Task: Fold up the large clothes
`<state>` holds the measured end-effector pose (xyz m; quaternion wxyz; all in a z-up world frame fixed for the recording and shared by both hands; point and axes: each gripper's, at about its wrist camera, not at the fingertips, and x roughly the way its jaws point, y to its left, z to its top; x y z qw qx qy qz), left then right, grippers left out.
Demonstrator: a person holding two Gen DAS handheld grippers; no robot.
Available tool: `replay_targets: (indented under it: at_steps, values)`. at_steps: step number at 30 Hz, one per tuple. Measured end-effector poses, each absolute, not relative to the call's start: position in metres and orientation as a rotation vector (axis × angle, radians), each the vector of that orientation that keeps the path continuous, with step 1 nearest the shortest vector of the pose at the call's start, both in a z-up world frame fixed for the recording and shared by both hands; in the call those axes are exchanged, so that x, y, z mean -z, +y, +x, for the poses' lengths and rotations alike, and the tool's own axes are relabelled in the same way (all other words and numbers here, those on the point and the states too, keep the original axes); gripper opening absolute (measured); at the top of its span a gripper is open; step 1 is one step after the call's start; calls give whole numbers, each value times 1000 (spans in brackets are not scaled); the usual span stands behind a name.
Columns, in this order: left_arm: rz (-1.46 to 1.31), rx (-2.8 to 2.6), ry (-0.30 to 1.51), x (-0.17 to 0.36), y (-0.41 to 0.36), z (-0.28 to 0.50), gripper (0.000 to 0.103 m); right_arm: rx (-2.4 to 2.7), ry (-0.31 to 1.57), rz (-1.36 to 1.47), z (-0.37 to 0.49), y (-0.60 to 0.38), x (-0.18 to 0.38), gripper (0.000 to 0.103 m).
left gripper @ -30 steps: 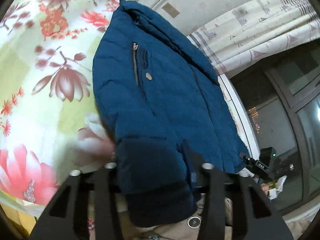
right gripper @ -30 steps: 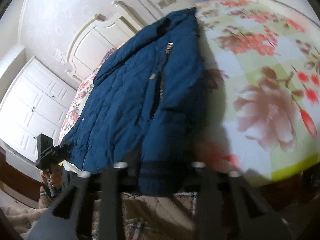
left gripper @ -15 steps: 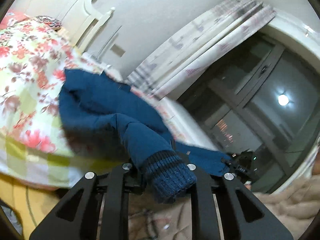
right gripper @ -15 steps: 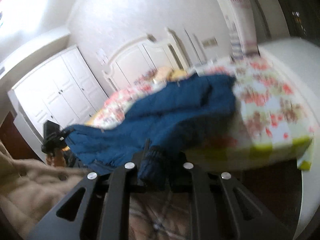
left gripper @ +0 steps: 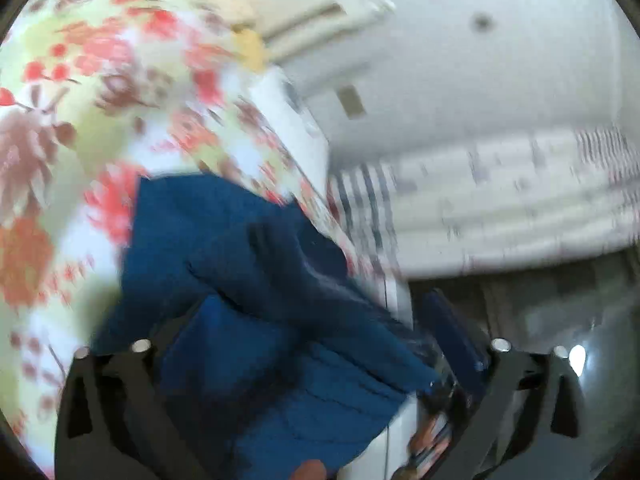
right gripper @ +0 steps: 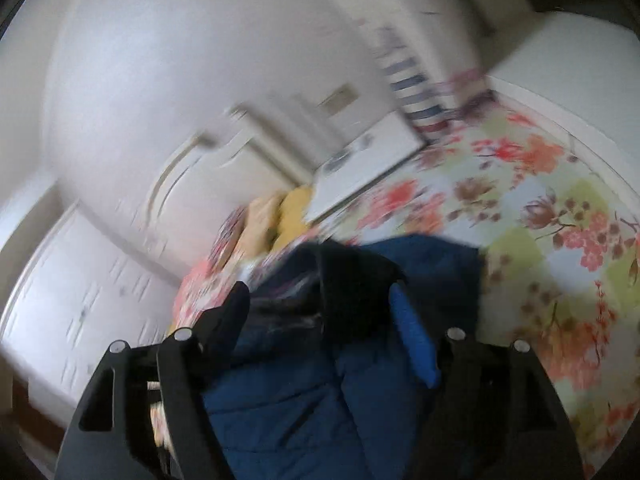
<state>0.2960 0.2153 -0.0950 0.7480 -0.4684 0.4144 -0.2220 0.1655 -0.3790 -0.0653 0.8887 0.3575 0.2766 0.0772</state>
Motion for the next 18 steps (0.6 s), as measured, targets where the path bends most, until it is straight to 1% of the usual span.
replay_targets:
  at_steps: [2, 4, 6, 11, 18]
  values:
    - [-1052, 473, 866, 97, 236, 305, 99, -141, 589, 696, 176, -387, 81, 72]
    - [-949, 394, 832, 90, 252, 310, 99, -103, 630, 596, 183, -390, 95, 72]
    - [-844, 342, 850, 91, 256, 313, 99, -95, 667, 540, 191, -396, 109, 72]
    - [-657, 419, 971, 114, 233, 330, 99, -127, 761, 429, 223, -393, 136, 72]
    - [-452, 489, 996, 130, 199, 336, 99, -155, 857, 228, 264, -359, 144, 72]
